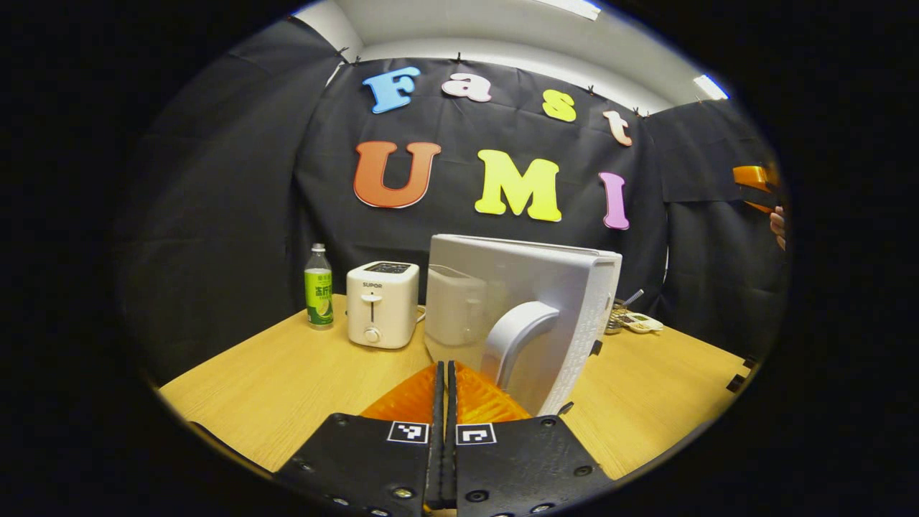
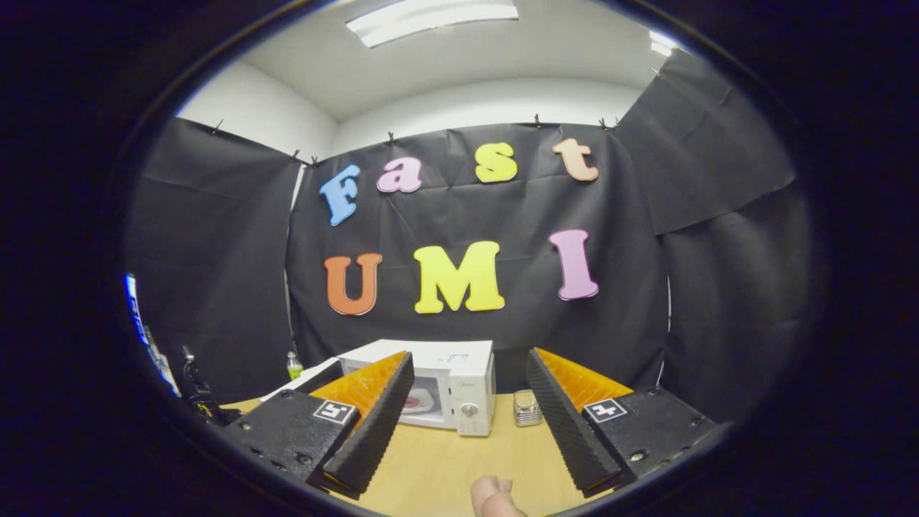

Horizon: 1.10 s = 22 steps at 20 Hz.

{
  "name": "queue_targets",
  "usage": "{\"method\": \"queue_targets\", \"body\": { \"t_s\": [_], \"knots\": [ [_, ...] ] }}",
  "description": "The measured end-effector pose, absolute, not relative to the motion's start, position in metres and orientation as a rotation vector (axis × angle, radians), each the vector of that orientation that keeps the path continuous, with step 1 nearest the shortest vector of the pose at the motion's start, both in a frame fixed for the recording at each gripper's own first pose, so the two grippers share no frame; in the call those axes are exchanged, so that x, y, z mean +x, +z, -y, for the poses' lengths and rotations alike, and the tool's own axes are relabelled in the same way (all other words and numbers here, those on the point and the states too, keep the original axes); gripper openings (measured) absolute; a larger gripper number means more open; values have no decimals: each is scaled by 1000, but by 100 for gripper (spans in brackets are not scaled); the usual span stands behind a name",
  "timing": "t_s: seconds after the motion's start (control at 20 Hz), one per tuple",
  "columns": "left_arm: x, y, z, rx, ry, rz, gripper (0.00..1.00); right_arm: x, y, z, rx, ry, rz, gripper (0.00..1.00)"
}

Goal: Open the microwave oven with the left hand, put the food in, and close the microwave oven.

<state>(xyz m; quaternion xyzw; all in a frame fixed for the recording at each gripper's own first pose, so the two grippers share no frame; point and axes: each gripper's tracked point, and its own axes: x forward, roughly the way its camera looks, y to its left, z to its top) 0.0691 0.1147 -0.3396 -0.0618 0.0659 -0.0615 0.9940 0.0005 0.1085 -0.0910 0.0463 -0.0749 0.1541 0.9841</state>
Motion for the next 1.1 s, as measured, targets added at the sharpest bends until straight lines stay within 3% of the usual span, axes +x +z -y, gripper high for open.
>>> {"method": "queue_targets", "body": {
  "t_s": [0.05,0.1,0.15,0.25,0.3,0.65,0.7,0.75,1.1],
  "knots": [
    [72,-340,-104,-108,-135,-134,0,-1,-91,-104,89,305,153,100],
    [76,-341,-92,-101,-148,-139,0,-3,-90,-101,86,302,155,100],
    [79,-341,-80,-101,-166,-137,0,-4,-90,-99,84,302,155,91],
    [76,-349,-62,-104,-179,-141,0,-6,-89,-94,79,304,148,91],
    [92,-343,-48,-118,-210,-149,0,-6,-89,-91,76,307,144,100],
    [135,-328,5,-154,-254,-126,0,-3,-86,-47,71,256,144,100],
    [141,-327,15,-152,-267,-125,0,-1,-86,-41,75,252,143,91],
    [147,-327,25,-152,-280,-129,0,0,-86,-36,78,249,141,100],
    [181,-317,71,-132,-315,-122,0,9,-90,-2,81,232,134,100]
  ]
}}
